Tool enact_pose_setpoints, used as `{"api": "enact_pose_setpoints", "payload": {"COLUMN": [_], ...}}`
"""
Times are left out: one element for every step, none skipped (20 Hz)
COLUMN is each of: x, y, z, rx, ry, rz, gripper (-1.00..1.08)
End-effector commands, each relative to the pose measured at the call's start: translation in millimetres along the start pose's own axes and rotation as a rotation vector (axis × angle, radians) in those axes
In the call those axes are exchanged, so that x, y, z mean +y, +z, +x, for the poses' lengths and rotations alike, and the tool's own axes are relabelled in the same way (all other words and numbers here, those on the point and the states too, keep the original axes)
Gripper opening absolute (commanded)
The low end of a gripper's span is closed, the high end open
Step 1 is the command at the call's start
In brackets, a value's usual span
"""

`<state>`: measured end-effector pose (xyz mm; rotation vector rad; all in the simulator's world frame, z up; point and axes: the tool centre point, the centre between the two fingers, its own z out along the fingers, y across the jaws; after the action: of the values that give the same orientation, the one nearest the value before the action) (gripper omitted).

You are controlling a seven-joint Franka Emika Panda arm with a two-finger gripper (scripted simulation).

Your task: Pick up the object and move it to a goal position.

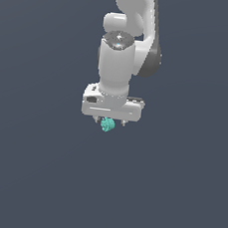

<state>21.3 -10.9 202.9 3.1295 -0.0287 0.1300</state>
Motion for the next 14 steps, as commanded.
{"api": "enact_pose_setpoints", "payload": {"x": [0,1,3,7,13,20,27,32,35,37,37,36,35,35], "y": [0,0,0,-1,-2,-3,-4,-5,-6,-6,-6,-6,-5,-4], "z": [0,0,0,-1,-1,-2,-2,-3,-3,-3,-3,-3,-3,-4], "rx": [0.000,0.000,-0.001,-0.002,-0.004,-0.006,-0.007,-0.009,-0.010,-0.010,-0.010,-0.010,-0.010,-0.010], "ry": [0.000,0.001,0.002,0.005,0.010,0.015,0.021,0.025,0.029,0.031,0.031,0.030,0.028,0.025], "rz": [0.000,0.000,-0.002,-0.004,-0.006,-0.010,-0.013,-0.015,-0.017,-0.018,-0.018,-0.017,-0.017,-0.017], "gripper": [1.00,1.00,1.00,1.00,1.00,1.00,1.00,1.00,1.00,1.00,1.00,1.00,1.00,1.00]}}
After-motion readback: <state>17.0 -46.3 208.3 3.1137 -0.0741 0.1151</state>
